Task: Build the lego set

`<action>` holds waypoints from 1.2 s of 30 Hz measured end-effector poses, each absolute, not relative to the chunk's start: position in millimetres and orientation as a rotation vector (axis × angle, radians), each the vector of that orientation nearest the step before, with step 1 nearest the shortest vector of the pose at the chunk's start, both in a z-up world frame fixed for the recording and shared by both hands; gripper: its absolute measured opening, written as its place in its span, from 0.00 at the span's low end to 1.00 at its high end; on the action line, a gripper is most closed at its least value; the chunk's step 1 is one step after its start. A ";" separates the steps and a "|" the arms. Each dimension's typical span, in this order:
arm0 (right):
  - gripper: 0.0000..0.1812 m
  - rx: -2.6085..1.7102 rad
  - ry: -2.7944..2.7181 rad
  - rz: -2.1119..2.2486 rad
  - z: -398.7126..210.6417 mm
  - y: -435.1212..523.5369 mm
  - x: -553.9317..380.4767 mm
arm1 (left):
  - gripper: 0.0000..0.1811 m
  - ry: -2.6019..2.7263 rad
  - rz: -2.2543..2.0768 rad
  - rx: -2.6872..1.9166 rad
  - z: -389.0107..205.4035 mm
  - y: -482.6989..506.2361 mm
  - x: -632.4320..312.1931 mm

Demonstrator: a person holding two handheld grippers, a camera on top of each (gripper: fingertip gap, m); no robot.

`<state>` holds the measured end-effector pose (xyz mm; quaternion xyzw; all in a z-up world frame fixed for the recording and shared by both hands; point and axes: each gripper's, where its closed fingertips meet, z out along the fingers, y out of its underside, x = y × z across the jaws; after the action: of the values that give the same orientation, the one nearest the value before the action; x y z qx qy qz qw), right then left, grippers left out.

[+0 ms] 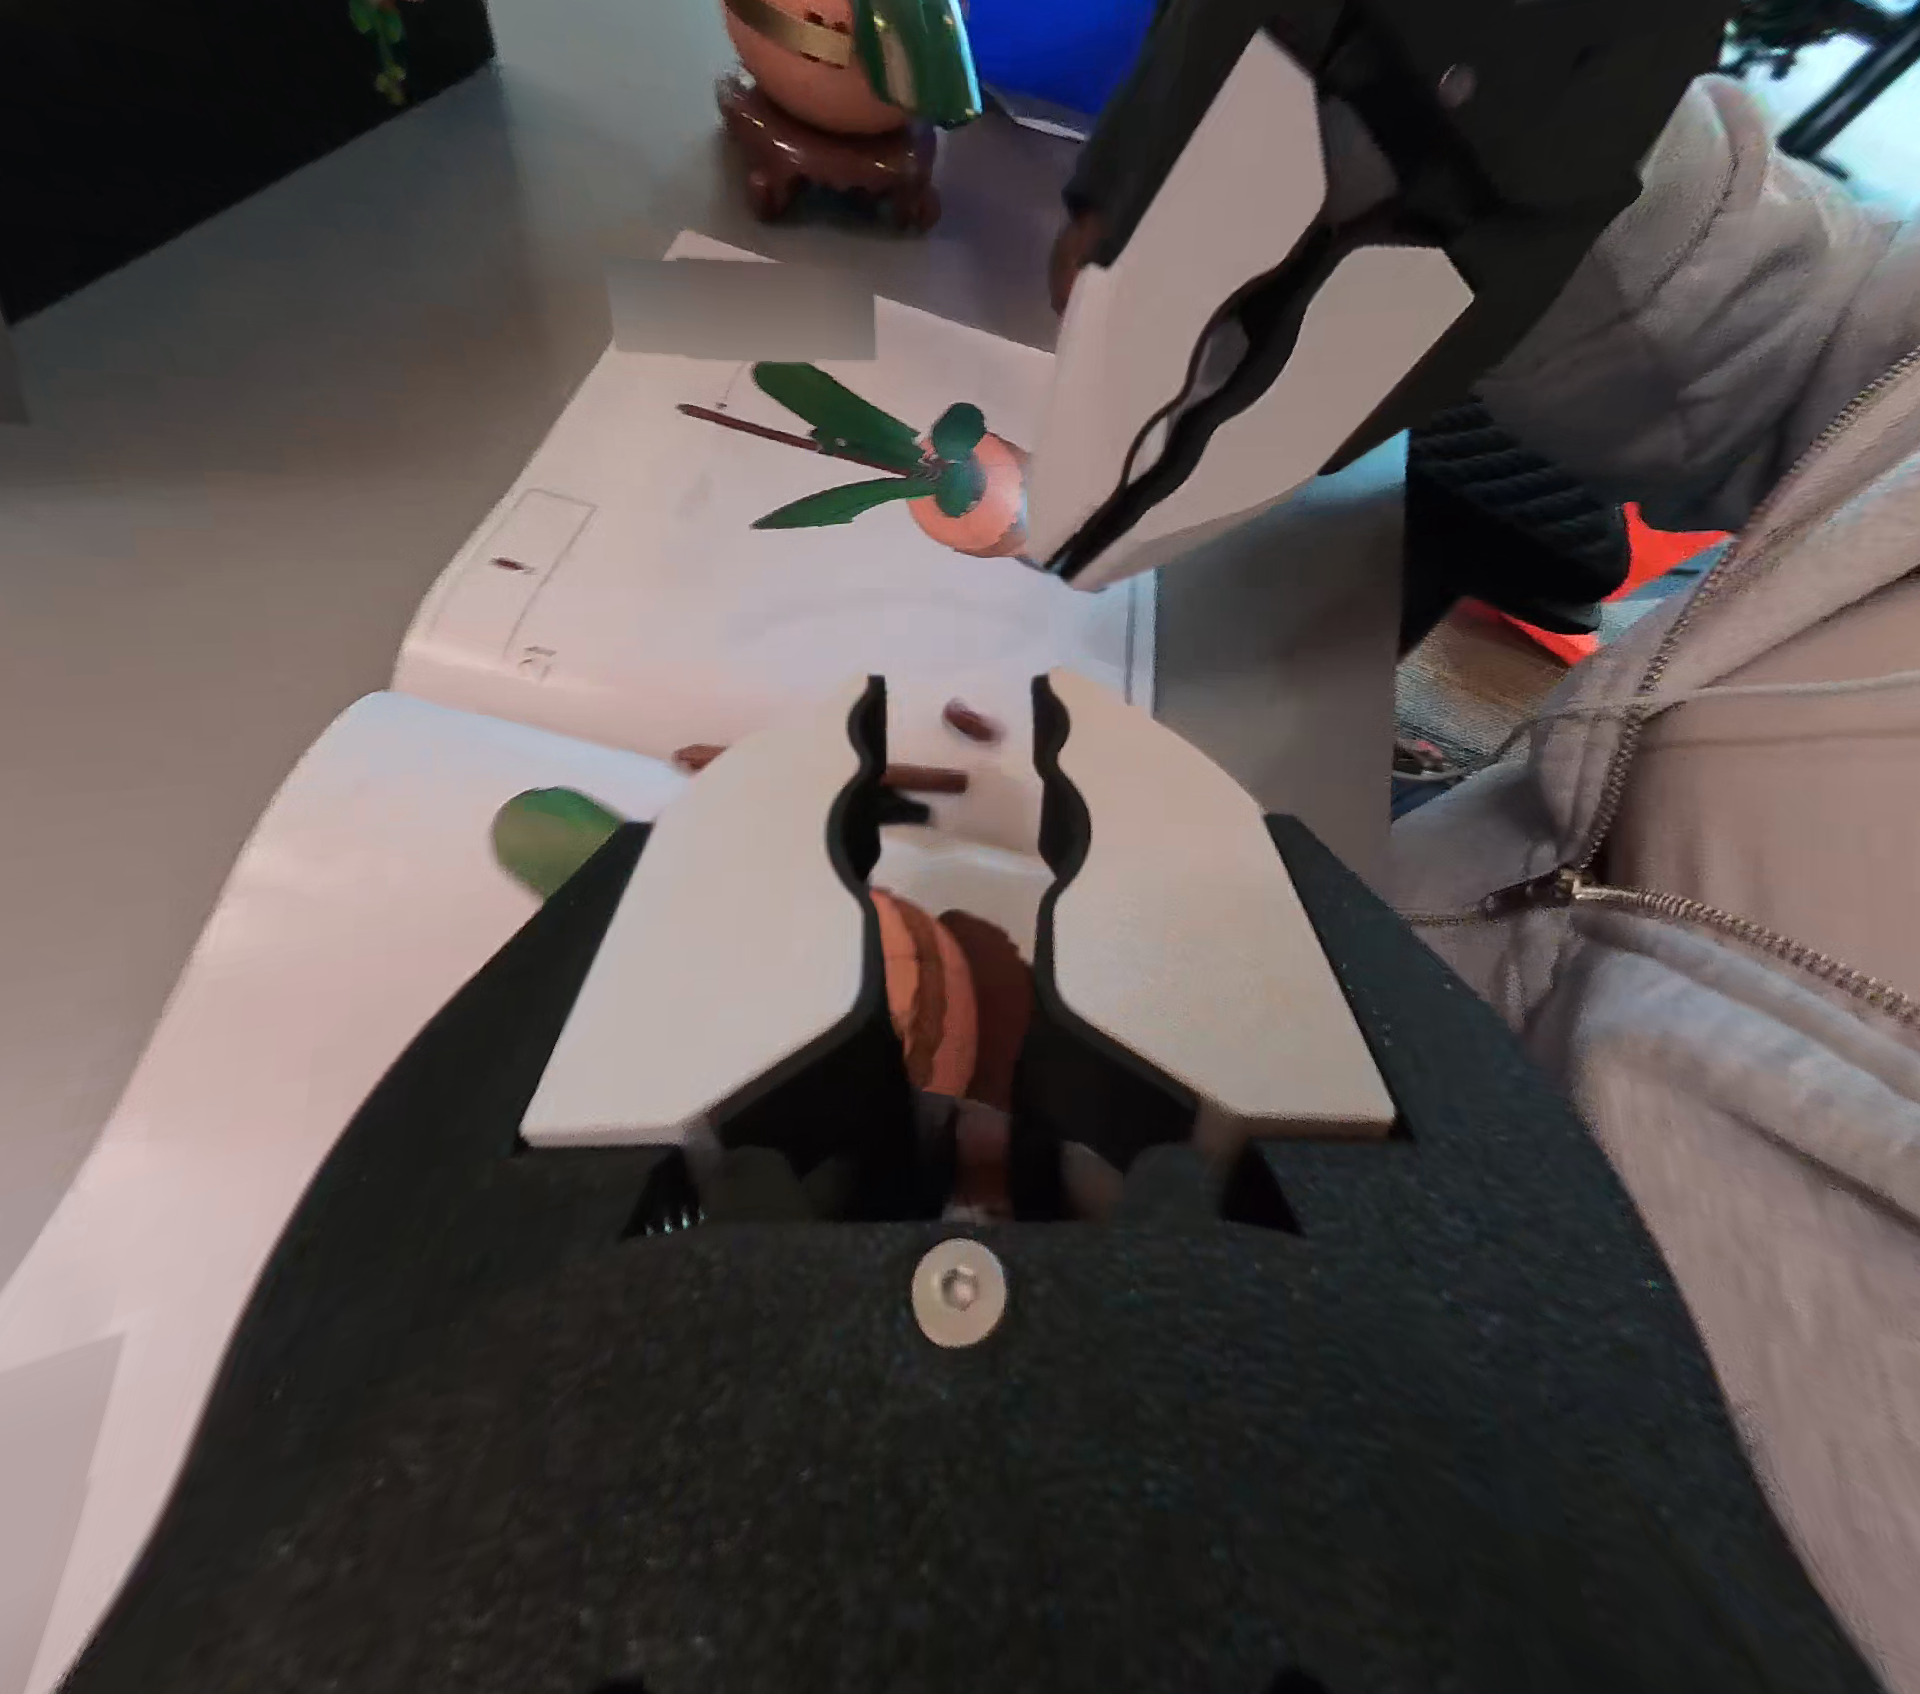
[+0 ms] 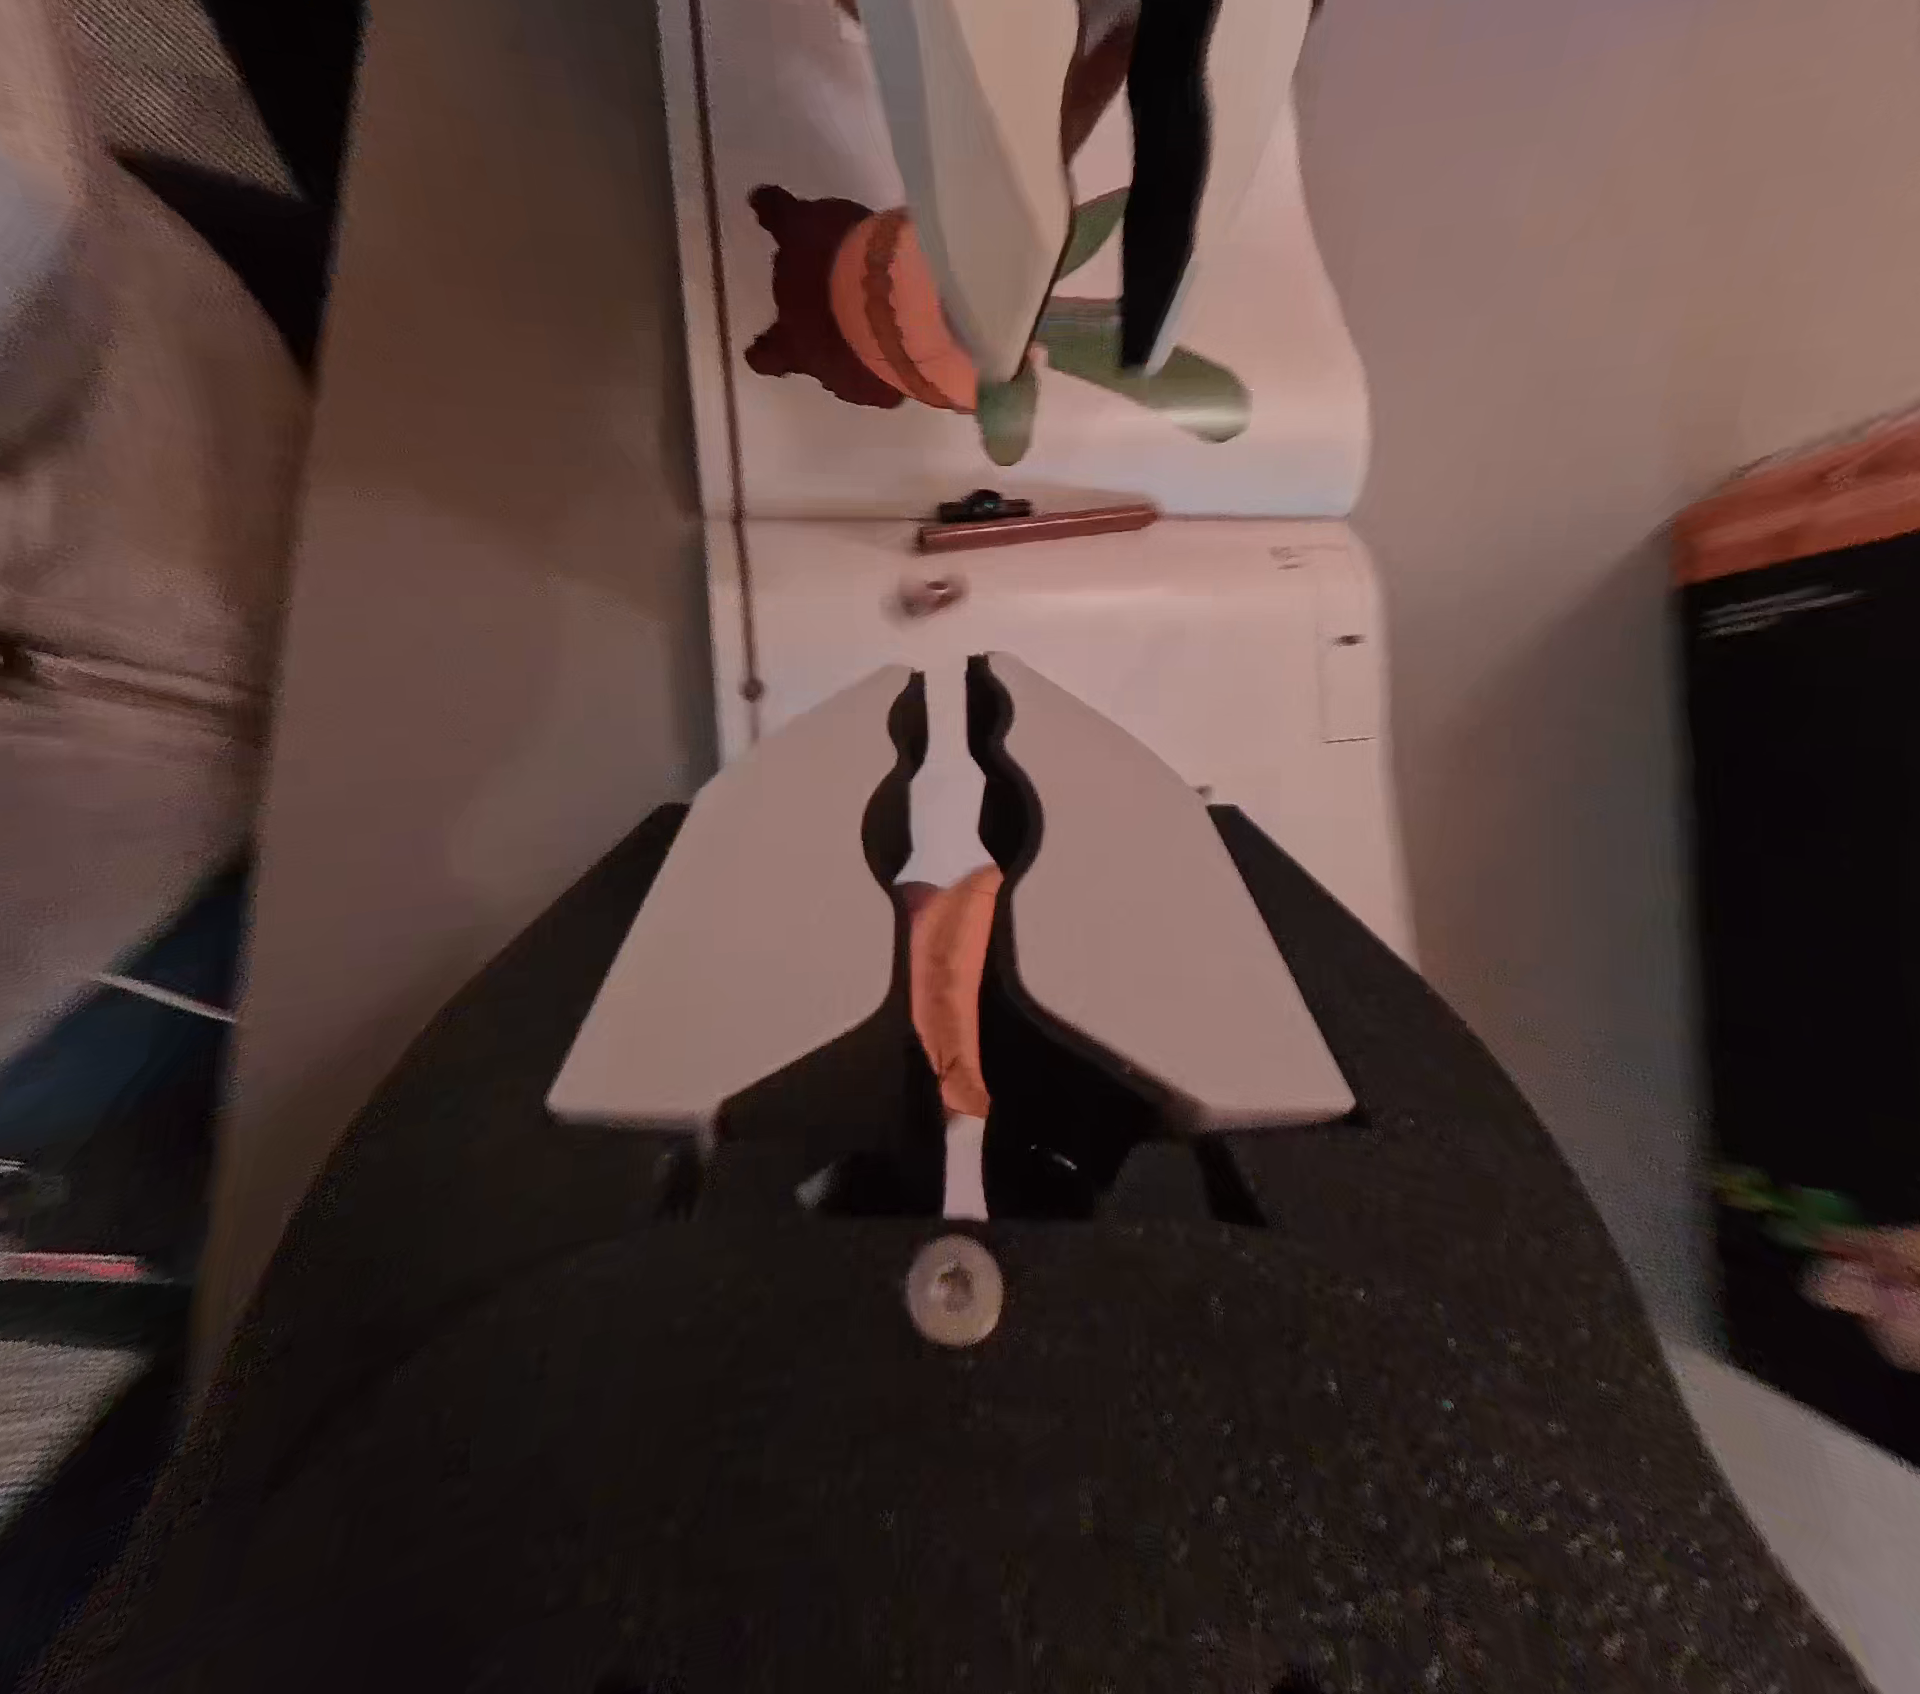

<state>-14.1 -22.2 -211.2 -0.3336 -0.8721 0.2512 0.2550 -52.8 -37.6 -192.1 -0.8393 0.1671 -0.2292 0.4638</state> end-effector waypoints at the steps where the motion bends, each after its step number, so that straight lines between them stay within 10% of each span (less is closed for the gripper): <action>1: 0.05 -1.021 -2.356 0.752 -214.5 -24.2 -14.2 | 0.14 0.404 -0.521 -2.061 -189.8 -40.3 -59.6; 16: 0.06 -1.342 -2.321 0.821 -252.2 -35.9 -33.1 | 0.11 0.396 -0.531 -2.030 -201.5 -57.6 -64.1; 36: 0.06 -0.535 -1.911 0.682 -156.5 -53.9 -37.1 | 0.05 0.091 -1.394 -1.619 -156.1 -45.5 -18.5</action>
<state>-37.1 -53.9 -156.5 -0.2210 -0.7896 0.2819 0.4982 -18.5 -45.5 -156.1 -0.6640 0.0375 -0.5714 0.4809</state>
